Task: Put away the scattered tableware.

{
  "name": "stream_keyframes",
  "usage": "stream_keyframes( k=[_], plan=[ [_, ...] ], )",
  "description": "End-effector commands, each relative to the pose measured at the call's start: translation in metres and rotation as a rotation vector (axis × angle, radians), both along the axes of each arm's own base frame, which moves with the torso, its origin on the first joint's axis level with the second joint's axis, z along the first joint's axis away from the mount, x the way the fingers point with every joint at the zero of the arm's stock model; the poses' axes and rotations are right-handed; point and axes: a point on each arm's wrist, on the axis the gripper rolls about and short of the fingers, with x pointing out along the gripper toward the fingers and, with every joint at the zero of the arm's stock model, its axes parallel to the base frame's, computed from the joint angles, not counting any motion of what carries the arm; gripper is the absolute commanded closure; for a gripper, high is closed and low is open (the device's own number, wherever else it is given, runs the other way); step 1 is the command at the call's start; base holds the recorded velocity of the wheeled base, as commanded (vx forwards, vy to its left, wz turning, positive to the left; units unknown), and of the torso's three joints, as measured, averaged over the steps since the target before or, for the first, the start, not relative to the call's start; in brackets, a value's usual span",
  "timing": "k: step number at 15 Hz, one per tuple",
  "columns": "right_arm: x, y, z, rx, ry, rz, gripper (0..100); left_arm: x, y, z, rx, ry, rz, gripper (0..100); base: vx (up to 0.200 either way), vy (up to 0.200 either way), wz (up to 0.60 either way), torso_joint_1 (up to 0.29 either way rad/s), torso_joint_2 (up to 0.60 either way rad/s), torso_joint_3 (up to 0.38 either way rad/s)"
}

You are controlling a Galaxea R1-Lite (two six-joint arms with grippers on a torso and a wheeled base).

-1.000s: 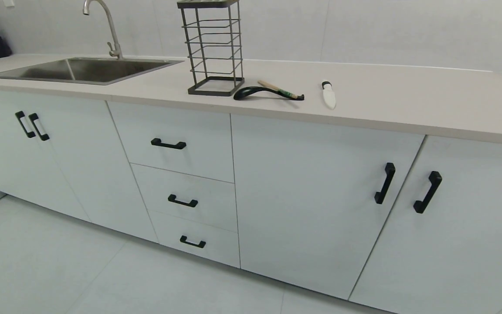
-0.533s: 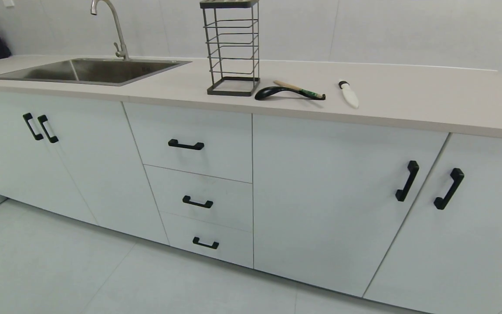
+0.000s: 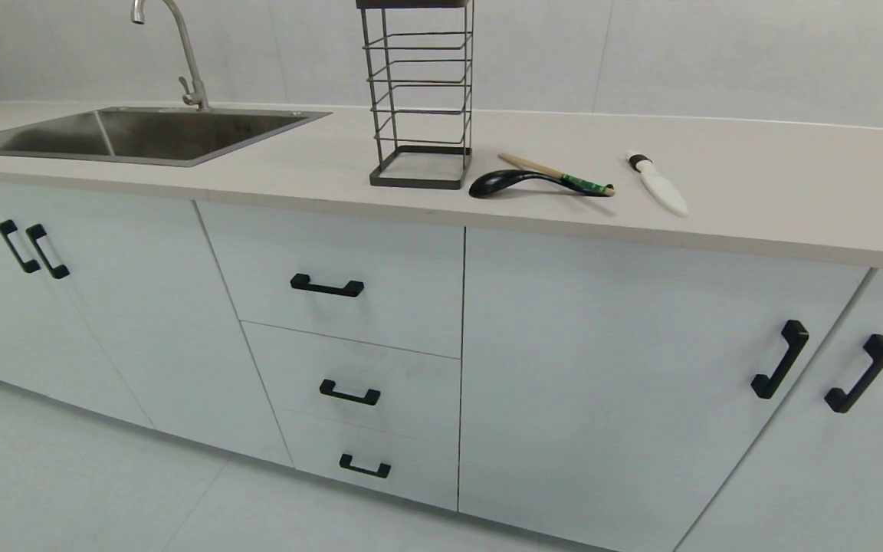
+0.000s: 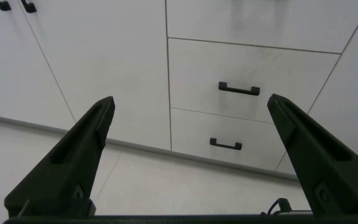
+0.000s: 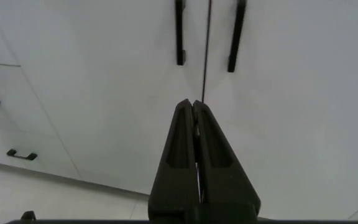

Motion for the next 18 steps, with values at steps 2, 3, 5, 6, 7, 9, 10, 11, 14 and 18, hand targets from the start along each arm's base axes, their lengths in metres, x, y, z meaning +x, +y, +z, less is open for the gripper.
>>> stream_keyframes(
  k=[2, 3, 5, 6, 7, 9, 10, 11, 14, 18],
  plan=[
    [0.0001, 0.0000, 0.0000, 0.000, 0.002, 0.001, 100, 0.0000, 0.0000, 0.0001, -0.002, -0.001, 0.000, 0, 0.000, 0.000, 0.00, 0.000, 0.00, 0.000],
    [0.0002, 0.0000, -0.0004, 0.001, 0.003, 0.001, 100, 0.0000, 0.0000, 0.0001, 0.000, -0.001, 0.000, 0, 0.000, 0.000, 0.00, 0.000, 0.00, 0.000],
    [0.0001, 0.0000, 0.0000, 0.001, 0.002, 0.001, 100, 0.0000, 0.0000, 0.0001, 0.001, -0.001, -0.001, 0, 0.000, 0.000, 0.00, 0.000, 0.00, 0.000],
    [0.0002, 0.0000, -0.0004, 0.000, 0.003, 0.001, 100, 0.0000, 0.0000, 0.0001, 0.001, -0.001, -0.001, 0, 0.000, 0.000, 0.00, 0.000, 0.00, 0.000],
    [0.0001, 0.0000, 0.0000, 0.000, 0.002, 0.001, 100, 0.0000, 0.0000, 0.0001, 0.003, -0.001, 0.000, 0, 0.000, 0.000, 0.00, 0.000, 0.00, 0.000],
    [0.0001, 0.0000, 0.0000, 0.001, 0.002, 0.001, 100, 0.0000, 0.0000, 0.0001, 0.003, -0.001, -0.001, 0, 0.000, 0.000, 0.00, 0.000, 0.00, 0.000],
    [0.0001, 0.0000, 0.0000, 0.001, 0.002, 0.001, 100, 0.0000, 0.0000, 0.0001, 0.003, -0.001, -0.001, 0, 0.000, 0.000, 0.00, 0.000, 0.00, 0.000],
    [0.0001, 0.0000, 0.0000, 0.001, 0.002, -0.001, 100, 0.0000, 0.0000, -0.0001, -0.002, 0.001, 0.002, 0, 0.200, 0.200, 0.00, 0.007, 0.00, -0.002],
    [0.0001, 0.0000, 0.0000, 0.001, 0.002, 0.001, 100, 0.0000, -0.0001, 0.0001, 0.004, -0.001, -0.003, 0, 0.133, 0.000, 0.00, -0.005, 0.00, 0.002],
    [0.0001, 0.0000, 0.0000, 0.001, 0.002, 0.001, 100, 0.0000, -0.0001, 0.0001, 0.000, -0.001, -0.003, 0, 0.000, 0.000, 0.00, 0.000, 0.00, 0.000]
  ],
)
